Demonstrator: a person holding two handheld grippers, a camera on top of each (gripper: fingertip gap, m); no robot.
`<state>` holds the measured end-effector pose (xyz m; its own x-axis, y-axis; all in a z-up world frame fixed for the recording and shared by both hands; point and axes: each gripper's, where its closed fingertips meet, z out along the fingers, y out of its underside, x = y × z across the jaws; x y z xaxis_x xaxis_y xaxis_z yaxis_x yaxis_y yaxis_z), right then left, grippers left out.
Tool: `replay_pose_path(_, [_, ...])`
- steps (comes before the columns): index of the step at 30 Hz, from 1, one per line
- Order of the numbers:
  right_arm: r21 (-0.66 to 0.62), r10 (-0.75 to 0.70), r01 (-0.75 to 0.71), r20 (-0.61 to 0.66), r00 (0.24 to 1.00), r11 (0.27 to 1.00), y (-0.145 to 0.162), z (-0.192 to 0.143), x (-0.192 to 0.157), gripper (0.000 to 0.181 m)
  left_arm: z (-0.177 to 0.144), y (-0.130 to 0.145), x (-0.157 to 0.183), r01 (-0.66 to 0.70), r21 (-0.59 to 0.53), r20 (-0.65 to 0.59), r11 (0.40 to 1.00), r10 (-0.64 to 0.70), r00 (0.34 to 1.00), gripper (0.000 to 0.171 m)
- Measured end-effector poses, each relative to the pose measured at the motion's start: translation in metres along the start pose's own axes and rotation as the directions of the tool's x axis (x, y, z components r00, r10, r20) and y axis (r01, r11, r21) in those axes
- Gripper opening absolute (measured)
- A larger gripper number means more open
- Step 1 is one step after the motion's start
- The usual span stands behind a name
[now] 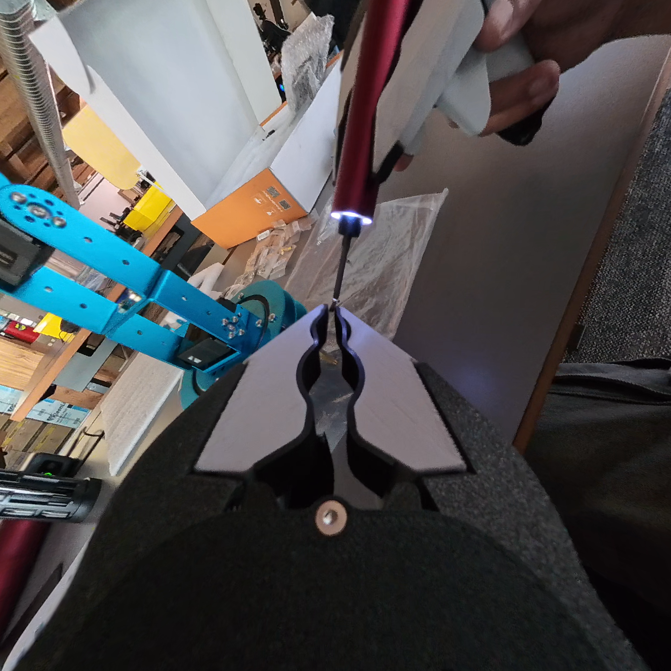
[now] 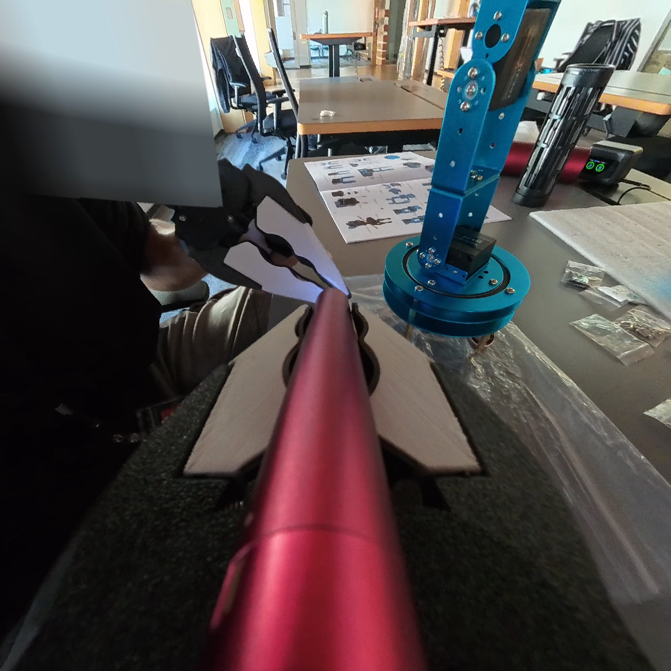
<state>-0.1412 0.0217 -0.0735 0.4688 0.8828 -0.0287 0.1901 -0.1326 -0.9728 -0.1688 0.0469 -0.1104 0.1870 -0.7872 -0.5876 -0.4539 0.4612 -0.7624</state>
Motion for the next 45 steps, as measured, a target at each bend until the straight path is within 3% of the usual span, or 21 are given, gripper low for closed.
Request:
replay_pose_path(1, [0.012, 0.003, -0.003, 0.009, 1.0, 1.0, -0.002, -0.001, -0.001, 0.021, 0.0, -0.001, -0.001, 0.009, 0.001, -0.001, 1.0, -0.009, 1.0, 0.008])
replay_pose_path(8, [0.05, -0.018, 0.019, -0.024, 1.0, 0.999, -0.013, -0.007, 0.001, 0.021, -0.006, 0.003, -0.02, 0.091, 0.004, 0.021, 0.996, -0.091, 0.996, 0.023])
replay_pose_path(12, [0.082, -0.086, 0.097, -0.135, 0.987, 0.992, -0.028, -0.007, 0.01, 0.021, -0.012, 0.011, -0.06, 0.191, 0.041, 0.11, 0.981, -0.194, 0.975, 0.025])
replay_pose_path(15, [0.139, -0.134, 0.176, -0.269, 0.954, 0.975, -0.052, -0.009, 0.023, 0.021, -0.018, 0.009, -0.105, 0.373, 0.162, 0.152, 0.913, -0.397, 0.905, 0.036])
replay_pose_path(19, [0.253, -0.126, 0.248, -0.416, 0.9, 0.935, -0.087, -0.016, 0.038, 0.021, -0.019, -0.003, -0.145, 0.519, 0.311, 0.097, 0.796, -0.57, 0.816, 0.069])
replay_pose_path(23, [0.329, -0.107, 0.282, -0.461, 0.881, 0.901, -0.107, -0.016, 0.043, 0.021, -0.007, -0.02, -0.142, 0.522, 0.331, -0.002, 0.786, -0.552, 0.834, 0.08])
replay_pose_path(26, [0.374, -0.07, 0.236, -0.408, 0.91, 0.897, -0.112, -0.013, 0.041, 0.021, -0.005, -0.03, -0.142, 0.458, 0.348, 0.049, 0.818, -0.503, 0.863, 0.079])
replay_pose_path(30, [0.411, -0.03, 0.213, -0.409, 0.912, 0.887, -0.11, -0.013, 0.046, 0.021, -0.014, -0.044, -0.143, 0.311, 0.39, 0.179, 0.867, -0.403, 0.898, 0.061])
replay_pose_path(37, [0.42, 0.011, 0.149, -0.356, 0.934, 0.895, -0.096, 0.004, 0.049, 0.021, 0.0, -0.041, -0.141, 0.334, 0.336, 0.196, 0.88, -0.413, 0.889, 0.073])
replay_pose_path(45, [0.417, 0.004, 0.149, -0.343, 0.939, 0.897, -0.094, 0.006, 0.044, 0.021, 0.006, -0.036, -0.144, 0.3, 0.306, 0.217, 0.903, -0.373, 0.902, 0.072])
